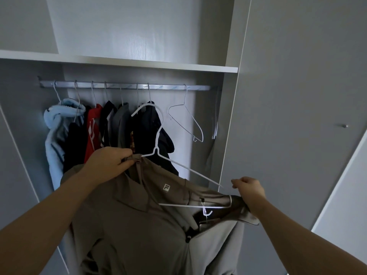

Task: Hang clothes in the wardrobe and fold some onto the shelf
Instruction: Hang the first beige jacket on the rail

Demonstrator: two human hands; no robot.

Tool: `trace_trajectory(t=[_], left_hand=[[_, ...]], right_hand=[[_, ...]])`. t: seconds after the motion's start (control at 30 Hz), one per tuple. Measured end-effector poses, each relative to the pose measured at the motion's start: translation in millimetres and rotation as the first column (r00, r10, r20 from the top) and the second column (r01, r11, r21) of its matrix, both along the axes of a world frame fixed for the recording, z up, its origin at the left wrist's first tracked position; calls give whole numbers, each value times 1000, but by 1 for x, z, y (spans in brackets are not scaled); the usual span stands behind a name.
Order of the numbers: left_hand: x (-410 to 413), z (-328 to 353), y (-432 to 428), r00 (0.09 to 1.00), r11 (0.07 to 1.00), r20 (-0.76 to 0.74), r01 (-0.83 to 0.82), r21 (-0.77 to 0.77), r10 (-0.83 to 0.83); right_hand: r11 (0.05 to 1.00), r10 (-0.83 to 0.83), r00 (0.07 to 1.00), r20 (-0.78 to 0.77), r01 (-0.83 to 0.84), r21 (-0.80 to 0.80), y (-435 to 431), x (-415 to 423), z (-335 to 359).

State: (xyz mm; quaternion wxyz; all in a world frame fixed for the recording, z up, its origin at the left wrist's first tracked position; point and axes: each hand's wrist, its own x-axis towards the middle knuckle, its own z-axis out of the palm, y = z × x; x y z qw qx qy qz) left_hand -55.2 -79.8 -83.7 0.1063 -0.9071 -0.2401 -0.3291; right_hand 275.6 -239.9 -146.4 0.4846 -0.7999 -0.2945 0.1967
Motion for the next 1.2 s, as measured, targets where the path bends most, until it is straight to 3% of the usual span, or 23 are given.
trace_trajectory(t=[0.2,0.37,0.5,0.67,0.73,0.8,0.87,0.93,0.97,1.03,1.1,1.2], left_hand=[[18,-6,-13,994,993,-105,50,106,-38],[59,-30,-37,992,995,-120,56,85,-46],[88,-57,-47,980,983,-188,-101,-155,71],[93,-63,-49,998,873,60,-1,-489,34],[93,-60,-49,988,839,147,35,-543,54],[95,-58,-51,977,828,203,55,-558,71],[98,-56,-52,964,823,252,75,-563,84],[98,-51,-50,945,812,313,104,-574,100],[97,-47,-47,935,807,338,113,-580,112],[95,-34,-43,918,813,373,114,-571,132],[93,-22,-38,917,824,382,123,-553,119],[93,-7,-35,945,822,315,107,-559,91]], right_hand=[[992,-12,1000,-20,14,127,11,-12,7],[959,23,996,-89,3,282,35,-50,24],[889,83,959,-271,52,455,43,-68,38],[793,141,760,-634,297,532,42,-68,53],[790,145,697,-703,347,506,41,-66,58],[815,141,700,-700,319,484,42,-67,65],[851,100,826,-555,218,478,39,-66,70],[892,-37,991,-125,90,443,33,-60,68],[917,-105,983,152,36,396,28,-55,65],[985,-103,831,547,10,170,21,-46,59],[998,-4,755,656,47,-48,20,-42,58],[984,96,753,650,27,-177,20,-44,62]])
